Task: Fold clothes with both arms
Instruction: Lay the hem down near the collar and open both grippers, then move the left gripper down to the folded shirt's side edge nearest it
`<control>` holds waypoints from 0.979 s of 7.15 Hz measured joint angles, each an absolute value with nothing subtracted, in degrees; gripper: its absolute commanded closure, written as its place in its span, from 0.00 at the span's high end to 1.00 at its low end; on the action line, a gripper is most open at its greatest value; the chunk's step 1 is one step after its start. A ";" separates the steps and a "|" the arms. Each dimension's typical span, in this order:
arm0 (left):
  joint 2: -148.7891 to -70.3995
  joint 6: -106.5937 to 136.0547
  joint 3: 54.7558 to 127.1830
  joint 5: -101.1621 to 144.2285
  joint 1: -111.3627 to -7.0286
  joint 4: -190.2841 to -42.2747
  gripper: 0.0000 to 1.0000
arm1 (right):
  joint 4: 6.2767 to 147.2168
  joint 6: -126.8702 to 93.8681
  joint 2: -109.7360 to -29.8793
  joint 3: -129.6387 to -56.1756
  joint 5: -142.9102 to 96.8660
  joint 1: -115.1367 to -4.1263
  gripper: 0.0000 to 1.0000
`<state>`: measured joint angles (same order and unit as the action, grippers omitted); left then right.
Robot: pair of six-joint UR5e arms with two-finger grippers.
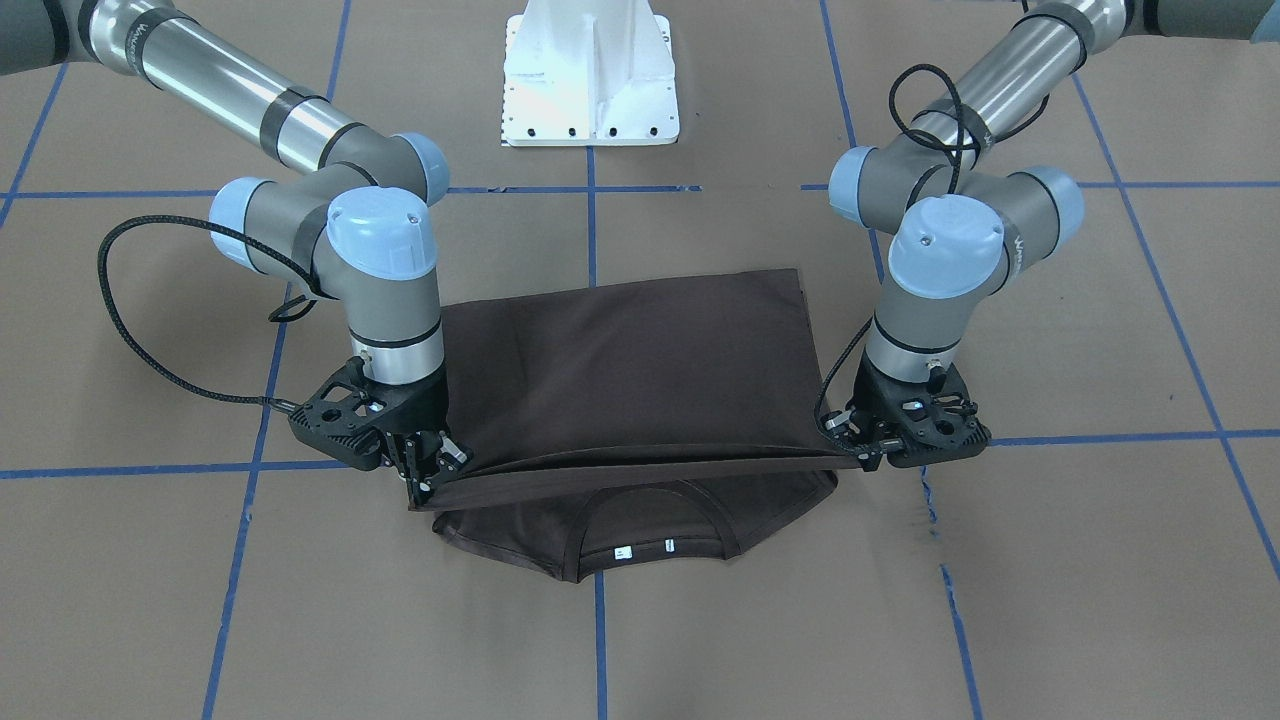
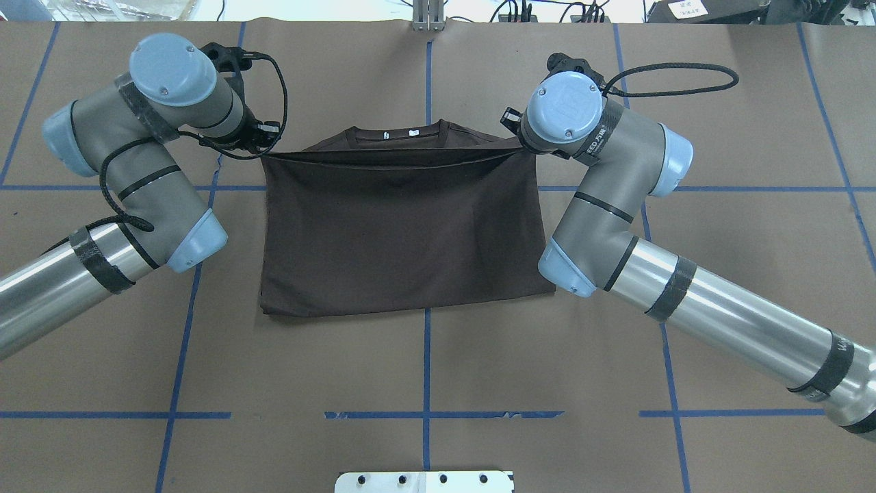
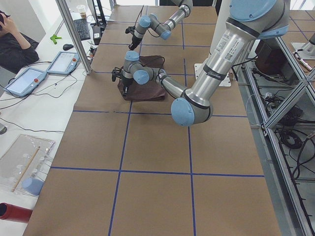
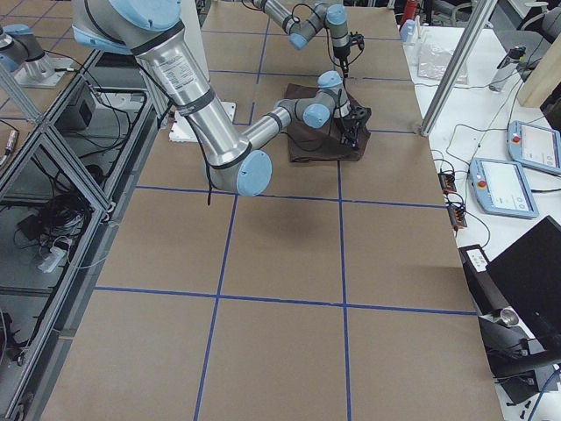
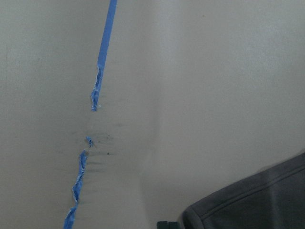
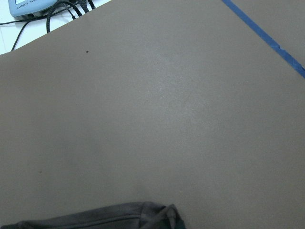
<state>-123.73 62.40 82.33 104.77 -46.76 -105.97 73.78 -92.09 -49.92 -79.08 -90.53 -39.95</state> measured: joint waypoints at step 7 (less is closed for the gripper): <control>-115.79 57.10 93.62 105.35 -44.94 -107.79 1.00 | 73.55 -75.64 -50.36 -80.89 -96.56 -42.83 1.00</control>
<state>-115.79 57.10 93.62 105.35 -44.94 -107.79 73.55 -75.64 -50.36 -80.89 -96.56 -42.83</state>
